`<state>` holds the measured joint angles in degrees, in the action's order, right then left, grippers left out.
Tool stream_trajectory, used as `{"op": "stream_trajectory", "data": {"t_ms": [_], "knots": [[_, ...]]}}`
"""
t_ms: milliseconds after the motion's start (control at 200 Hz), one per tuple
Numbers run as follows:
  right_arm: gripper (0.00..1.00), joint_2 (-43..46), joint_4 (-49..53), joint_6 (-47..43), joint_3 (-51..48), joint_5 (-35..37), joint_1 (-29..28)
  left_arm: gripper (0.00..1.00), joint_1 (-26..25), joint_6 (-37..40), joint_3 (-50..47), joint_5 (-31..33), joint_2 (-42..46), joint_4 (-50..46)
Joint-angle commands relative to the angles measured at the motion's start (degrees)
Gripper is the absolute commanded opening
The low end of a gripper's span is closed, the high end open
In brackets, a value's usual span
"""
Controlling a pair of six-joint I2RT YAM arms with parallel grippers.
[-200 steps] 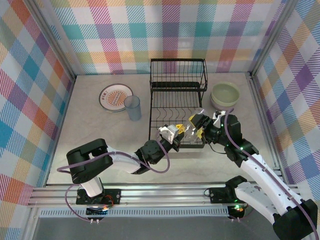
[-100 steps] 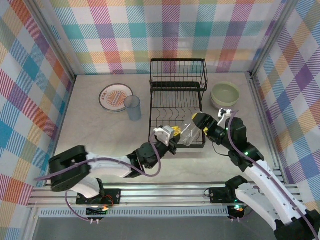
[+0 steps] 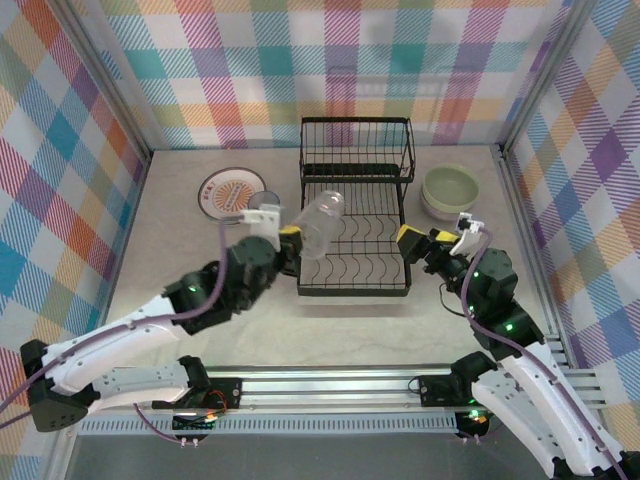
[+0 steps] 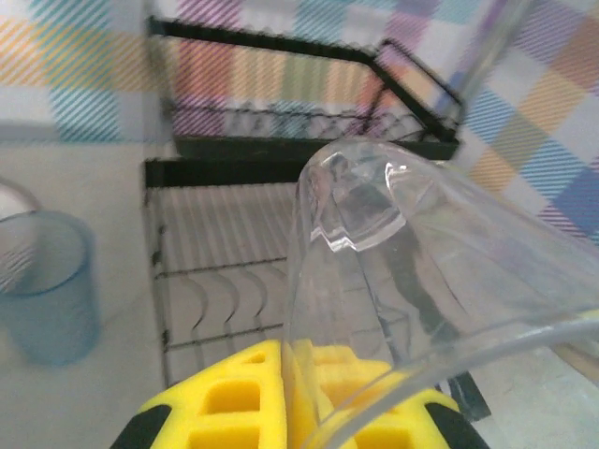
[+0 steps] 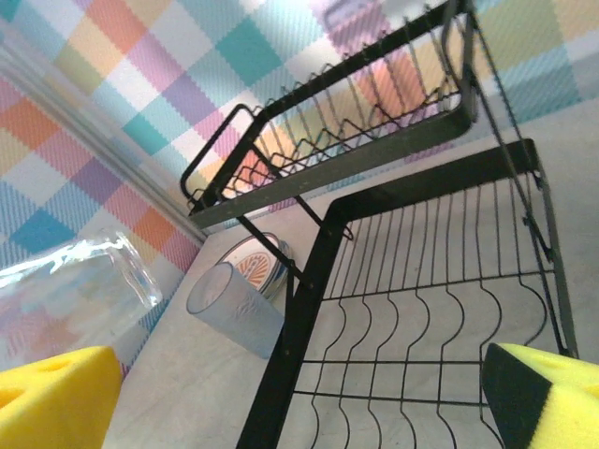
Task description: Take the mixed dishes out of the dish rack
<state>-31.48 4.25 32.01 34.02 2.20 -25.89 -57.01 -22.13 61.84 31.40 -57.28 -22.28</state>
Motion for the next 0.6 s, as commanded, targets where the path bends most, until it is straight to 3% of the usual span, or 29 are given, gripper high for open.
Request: {"op": "stream_trajectory", "data": {"t_ms": [0,135,300,595], "knots": [[0.99,0.87,-8.18,-7.92,-4.46,-6.55,-1.12,0.00,7.57,-5.12,9.58,-6.92,0.01,-26.31],[0.99,0.12,-14.97,-12.25,-8.87,-12.92,-3.78,0.00,17.98,-1.50,22.64,-16.36,-6.60,-40.14],[0.99,-2.39,-18.34,-19.00,-11.96,-16.03,-8.86,0.00,27.81,4.03,37.54,-27.87,-19.13,-49.88],[0.99,-6.07,-24.72,-21.07,-17.04,-18.01,-12.64,0.00,35.58,10.39,57.63,-31.31,-37.69,-59.13]]}}
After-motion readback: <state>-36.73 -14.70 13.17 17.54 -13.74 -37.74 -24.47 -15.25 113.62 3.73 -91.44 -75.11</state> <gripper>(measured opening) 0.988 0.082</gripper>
